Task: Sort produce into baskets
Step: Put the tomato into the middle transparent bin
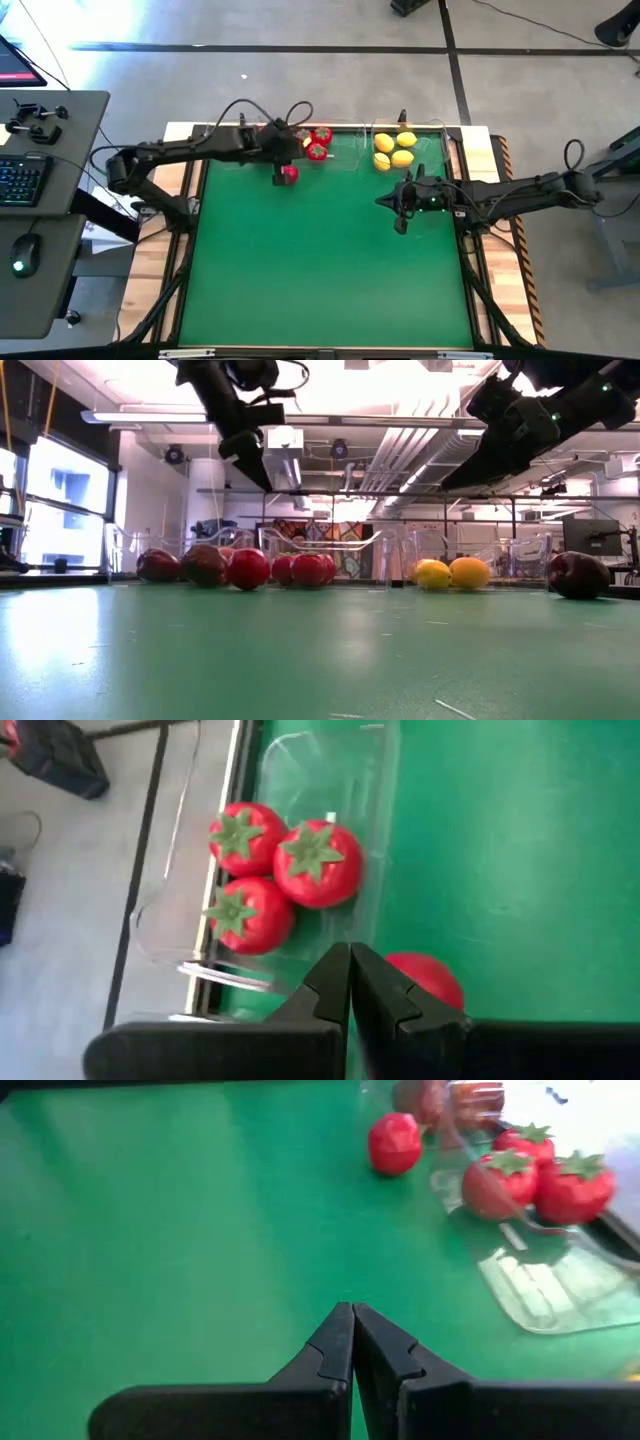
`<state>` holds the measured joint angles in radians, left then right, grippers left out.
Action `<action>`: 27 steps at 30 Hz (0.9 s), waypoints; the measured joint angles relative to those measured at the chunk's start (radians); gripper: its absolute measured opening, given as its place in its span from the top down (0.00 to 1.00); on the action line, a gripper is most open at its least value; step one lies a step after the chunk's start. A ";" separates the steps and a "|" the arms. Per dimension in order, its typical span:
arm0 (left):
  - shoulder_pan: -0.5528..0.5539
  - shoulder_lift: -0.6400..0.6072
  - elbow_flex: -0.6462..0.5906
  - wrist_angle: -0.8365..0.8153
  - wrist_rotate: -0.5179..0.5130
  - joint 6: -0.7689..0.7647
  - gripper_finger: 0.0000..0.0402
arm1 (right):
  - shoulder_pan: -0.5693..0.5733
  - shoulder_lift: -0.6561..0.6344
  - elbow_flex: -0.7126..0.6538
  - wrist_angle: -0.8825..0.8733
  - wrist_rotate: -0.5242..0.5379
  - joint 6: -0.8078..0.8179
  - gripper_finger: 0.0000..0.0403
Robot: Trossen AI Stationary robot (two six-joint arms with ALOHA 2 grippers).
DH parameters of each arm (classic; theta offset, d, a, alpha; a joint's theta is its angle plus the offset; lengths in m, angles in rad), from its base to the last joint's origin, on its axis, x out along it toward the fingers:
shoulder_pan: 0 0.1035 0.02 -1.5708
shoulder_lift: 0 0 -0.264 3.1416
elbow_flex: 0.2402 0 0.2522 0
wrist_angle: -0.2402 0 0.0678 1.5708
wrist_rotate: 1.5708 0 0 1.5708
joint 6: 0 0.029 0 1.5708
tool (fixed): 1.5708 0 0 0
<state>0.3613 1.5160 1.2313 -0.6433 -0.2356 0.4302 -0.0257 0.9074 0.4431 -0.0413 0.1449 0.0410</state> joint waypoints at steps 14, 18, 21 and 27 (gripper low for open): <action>-0.226 -0.345 -0.544 0.674 -0.053 -0.089 1.00 | 0.000 0.394 0.001 0.489 -0.044 -0.065 0.97; -0.273 -0.413 -0.684 0.911 -0.133 -0.088 1.00 | 0.000 0.536 0.042 0.666 -0.034 -0.108 0.87; -0.279 -0.443 -0.773 1.062 -0.137 -0.080 1.00 | 0.000 0.639 0.135 0.667 -0.019 -0.113 0.75; -0.261 -0.479 -0.844 1.180 -0.153 -0.024 1.00 | 0.005 0.853 0.364 0.589 0.089 -0.096 0.44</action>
<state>0.1006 1.0365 0.3870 0.5366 -0.3887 0.4058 -0.0210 1.7602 0.8074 0.5473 0.2335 -0.0554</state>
